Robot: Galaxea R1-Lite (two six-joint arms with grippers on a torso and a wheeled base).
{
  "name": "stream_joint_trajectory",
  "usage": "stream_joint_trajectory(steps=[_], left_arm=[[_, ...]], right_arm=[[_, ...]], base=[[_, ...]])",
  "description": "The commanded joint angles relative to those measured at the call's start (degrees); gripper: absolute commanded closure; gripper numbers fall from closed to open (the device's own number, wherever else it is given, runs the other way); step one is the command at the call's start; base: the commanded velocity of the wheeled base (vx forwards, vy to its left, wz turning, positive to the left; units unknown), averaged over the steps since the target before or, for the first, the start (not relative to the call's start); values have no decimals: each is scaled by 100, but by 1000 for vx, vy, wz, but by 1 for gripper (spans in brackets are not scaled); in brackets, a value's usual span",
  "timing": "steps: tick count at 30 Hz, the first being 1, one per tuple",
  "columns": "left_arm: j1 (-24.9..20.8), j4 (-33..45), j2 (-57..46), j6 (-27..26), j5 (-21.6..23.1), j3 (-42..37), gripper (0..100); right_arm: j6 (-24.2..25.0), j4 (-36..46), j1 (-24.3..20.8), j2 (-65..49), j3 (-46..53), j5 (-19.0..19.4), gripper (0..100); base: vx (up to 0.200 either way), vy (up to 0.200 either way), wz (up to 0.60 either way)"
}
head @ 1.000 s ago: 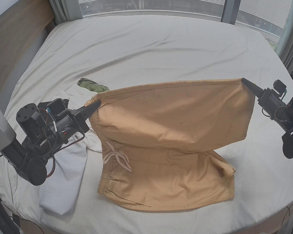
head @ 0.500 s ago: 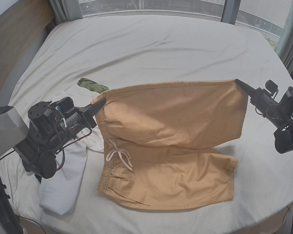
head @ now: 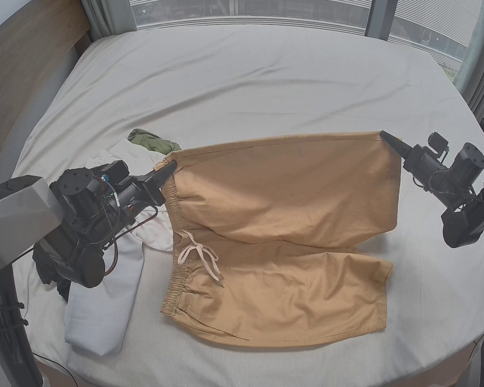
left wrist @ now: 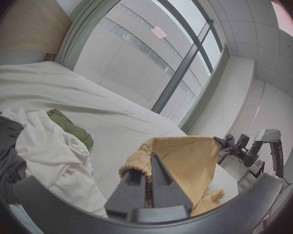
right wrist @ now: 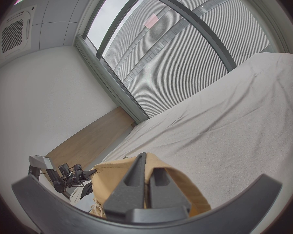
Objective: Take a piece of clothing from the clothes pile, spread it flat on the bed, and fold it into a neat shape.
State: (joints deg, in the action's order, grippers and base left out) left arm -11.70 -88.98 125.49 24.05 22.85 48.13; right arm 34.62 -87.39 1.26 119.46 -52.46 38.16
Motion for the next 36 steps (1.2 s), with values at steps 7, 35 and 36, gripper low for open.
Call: stream_joint_trajectory(steps=[7,35,36], left_arm=[[28,-14,213,223,-8,179,100],[177,12,687,460,-184,795,0],[186,12,696,469,-210,795,0]], right_arm=[[1,21,6,412,-406,8,100],[-34,-76,129,843,-599,-282,0],[-43,-76,173,825,-502,-282,0]], base=[[0,0,0],[0,0,0],[0,0,0]])
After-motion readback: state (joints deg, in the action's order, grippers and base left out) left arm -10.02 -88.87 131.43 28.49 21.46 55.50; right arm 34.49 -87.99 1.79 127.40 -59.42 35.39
